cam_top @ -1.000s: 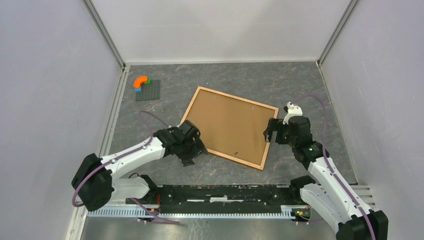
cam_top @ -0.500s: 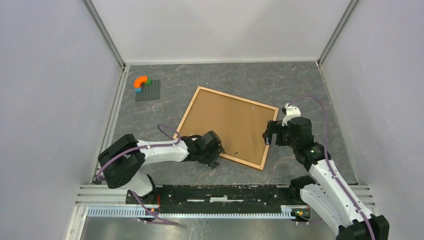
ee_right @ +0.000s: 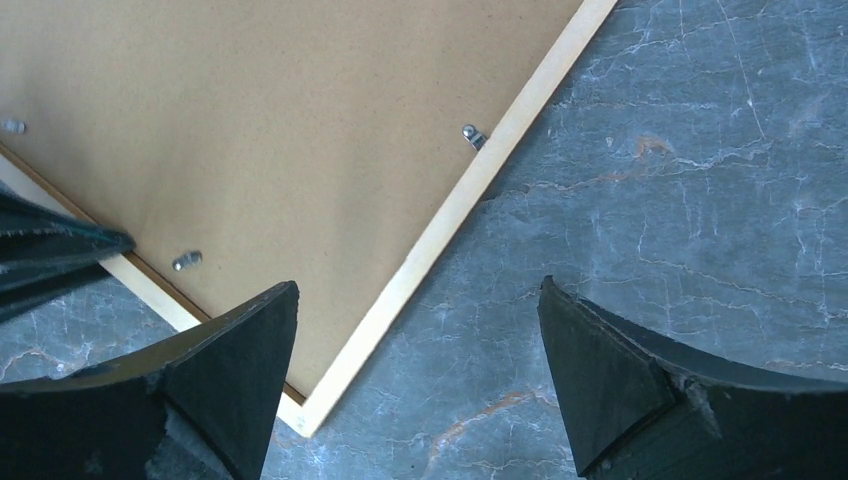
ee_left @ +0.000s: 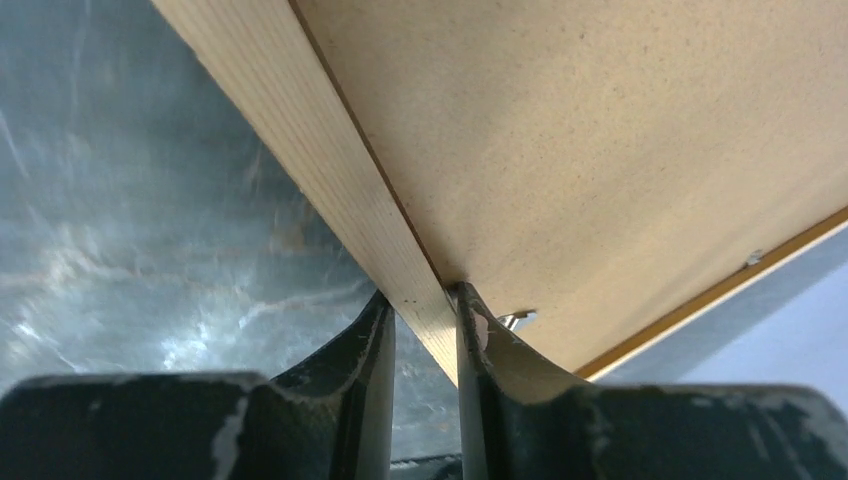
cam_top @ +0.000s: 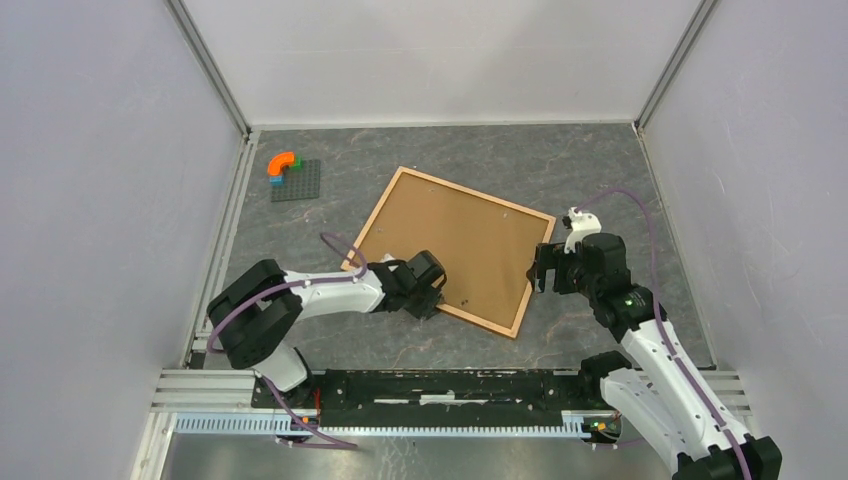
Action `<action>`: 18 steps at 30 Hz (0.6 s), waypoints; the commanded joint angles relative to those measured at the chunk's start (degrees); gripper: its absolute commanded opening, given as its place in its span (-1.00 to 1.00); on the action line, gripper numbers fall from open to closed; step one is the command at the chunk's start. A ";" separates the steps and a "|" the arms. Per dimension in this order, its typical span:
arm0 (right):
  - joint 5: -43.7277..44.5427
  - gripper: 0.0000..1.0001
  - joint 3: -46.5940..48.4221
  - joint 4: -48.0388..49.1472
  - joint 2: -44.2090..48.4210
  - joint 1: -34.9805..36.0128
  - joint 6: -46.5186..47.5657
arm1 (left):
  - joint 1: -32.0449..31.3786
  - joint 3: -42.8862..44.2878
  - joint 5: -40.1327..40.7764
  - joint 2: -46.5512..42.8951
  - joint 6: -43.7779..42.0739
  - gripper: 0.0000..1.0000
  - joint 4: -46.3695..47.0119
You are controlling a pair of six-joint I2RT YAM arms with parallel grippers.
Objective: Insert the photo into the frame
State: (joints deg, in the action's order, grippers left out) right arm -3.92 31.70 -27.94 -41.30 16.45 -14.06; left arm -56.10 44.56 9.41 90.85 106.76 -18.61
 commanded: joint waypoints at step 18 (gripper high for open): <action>4.79 0.78 4.96 7.21 -15.63 0.12 4.99 | 14.92 14.49 9.65 8.59 -83.73 -0.96 -25.38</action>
State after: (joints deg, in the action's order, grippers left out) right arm -2.26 33.21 -25.74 -51.68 16.45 -10.72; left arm -42.15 58.08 11.35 96.07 39.46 -33.50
